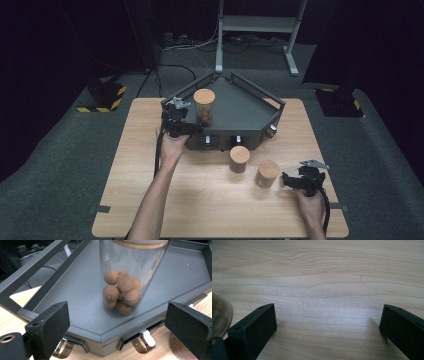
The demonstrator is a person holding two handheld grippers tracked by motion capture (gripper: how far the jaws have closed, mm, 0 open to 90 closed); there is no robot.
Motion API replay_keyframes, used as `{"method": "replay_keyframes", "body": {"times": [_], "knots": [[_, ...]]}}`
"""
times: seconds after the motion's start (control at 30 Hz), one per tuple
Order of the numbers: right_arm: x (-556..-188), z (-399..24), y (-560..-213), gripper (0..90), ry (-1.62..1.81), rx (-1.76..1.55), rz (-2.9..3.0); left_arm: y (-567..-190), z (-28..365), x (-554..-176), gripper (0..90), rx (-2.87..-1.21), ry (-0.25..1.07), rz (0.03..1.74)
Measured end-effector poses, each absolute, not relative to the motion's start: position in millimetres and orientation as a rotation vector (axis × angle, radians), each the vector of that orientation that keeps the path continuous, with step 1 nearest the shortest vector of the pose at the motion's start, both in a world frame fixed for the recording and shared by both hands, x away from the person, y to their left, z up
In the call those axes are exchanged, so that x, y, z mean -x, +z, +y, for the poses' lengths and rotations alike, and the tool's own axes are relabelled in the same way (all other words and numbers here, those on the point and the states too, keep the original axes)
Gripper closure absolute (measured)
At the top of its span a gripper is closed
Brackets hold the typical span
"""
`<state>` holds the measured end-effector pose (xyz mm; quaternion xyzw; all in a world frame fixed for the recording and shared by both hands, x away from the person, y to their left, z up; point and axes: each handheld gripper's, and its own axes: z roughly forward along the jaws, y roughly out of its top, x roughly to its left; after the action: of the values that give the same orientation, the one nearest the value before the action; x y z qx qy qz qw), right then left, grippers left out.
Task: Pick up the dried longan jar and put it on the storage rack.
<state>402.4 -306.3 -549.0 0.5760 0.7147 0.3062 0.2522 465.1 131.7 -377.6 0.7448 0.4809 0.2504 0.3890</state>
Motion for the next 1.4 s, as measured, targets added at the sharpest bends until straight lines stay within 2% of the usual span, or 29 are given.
{"method": "replay_keyframes", "body": {"times": [1.4], "knots": [[-402, -306, -549, 0.5, 0.832, -1.565, 1.944, -405, 152, -429, 6.2, -1.853, 0.617, 1.246]]}}
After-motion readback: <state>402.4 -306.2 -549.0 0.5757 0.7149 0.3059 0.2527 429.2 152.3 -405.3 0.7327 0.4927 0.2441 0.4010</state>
